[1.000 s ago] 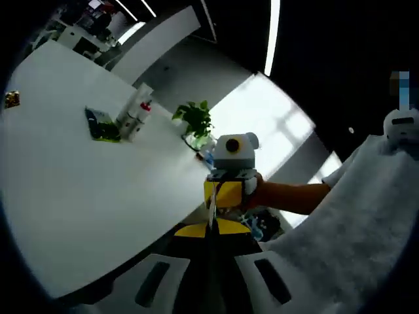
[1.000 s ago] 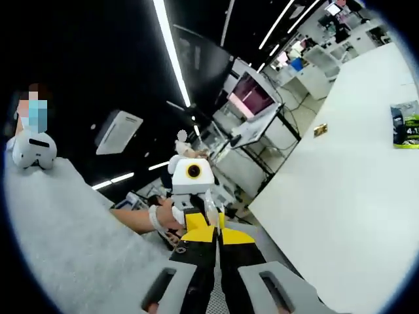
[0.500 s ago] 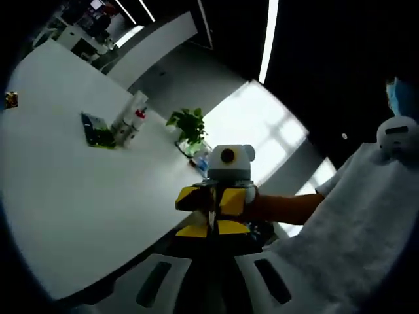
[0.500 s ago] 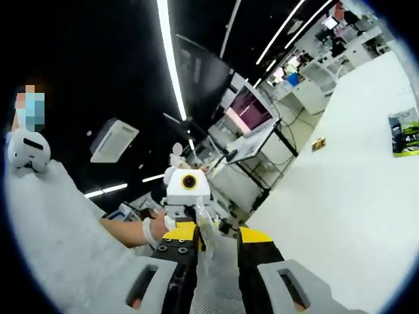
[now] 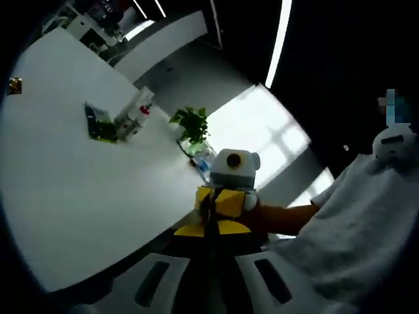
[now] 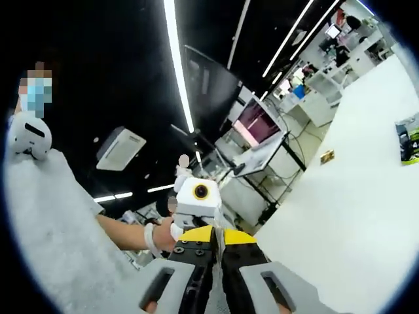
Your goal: Arrange the skincare products in the storage area until every visible bottle or jar stands upright without overlapping.
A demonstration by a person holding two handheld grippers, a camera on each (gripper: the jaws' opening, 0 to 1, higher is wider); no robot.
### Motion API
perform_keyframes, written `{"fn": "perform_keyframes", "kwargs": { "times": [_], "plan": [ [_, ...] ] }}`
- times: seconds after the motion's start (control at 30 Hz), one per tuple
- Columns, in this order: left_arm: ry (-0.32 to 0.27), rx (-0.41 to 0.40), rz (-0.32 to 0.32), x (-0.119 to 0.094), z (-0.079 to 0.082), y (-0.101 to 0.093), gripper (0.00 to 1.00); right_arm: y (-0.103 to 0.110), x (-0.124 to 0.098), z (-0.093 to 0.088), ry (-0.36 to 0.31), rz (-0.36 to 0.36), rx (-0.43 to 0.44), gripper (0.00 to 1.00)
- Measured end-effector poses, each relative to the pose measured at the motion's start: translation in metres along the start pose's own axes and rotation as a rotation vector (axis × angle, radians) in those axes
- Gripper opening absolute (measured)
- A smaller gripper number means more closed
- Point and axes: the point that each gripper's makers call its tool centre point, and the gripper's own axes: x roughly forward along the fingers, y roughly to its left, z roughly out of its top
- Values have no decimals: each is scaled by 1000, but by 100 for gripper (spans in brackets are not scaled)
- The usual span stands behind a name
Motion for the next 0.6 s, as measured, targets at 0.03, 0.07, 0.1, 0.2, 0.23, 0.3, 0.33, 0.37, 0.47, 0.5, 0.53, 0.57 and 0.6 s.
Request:
{"fn": "perform_keyframes", "kwargs": {
  "times": [0.03, 0.07, 0.1, 0.2, 0.23, 0.3, 0.33, 0.37, 0.47, 0.5, 0.53, 0.57, 0.6],
  "plan": [
    [2, -7, -4, 1, 0, 0, 1, -1, 0, 0, 3, -3, 4, 0],
    [-1, -7, -6, 1, 0, 0, 2, -2, -1, 0, 4, -6, 25, 0],
    [-2, -5, -8, 1, 0, 0, 2, -1, -2, 0, 2, 0, 32, 0],
    [-7, -24, -15, 3, 1, 1, 3, -3, -4, 2, -7, 21, 57, 0],
    [-2, -29, -14, 3, 1, 2, 3, -6, -6, 3, -7, 22, 55, 0],
    [16, -43, -13, 1, -1, 4, 2, -9, -9, 7, -29, 50, 83, 0],
    [13, -54, -20, -1, 0, 3, 1, -10, -9, 7, -34, 53, 90, 0],
    [2, -75, -35, -1, 2, 1, 0, -12, -10, 7, -30, 69, 142, 0],
    [22, -51, 6, -2, -1, 8, 0, -15, -10, 5, -18, 82, 138, 1],
    [4, -67, 16, -3, 3, 10, 0, -19, -11, 5, -16, 69, 130, 4],
    [-8, -66, 16, -4, 5, 10, 0, -21, -13, 5, -15, 67, 141, 4],
    [-26, -56, 24, -6, 8, 11, 0, -22, -15, 6, -26, 73, 157, 3],
    [-27, -60, 24, -6, 9, 12, 0, -22, -16, 8, -38, 78, 165, 2]
  ]
}}
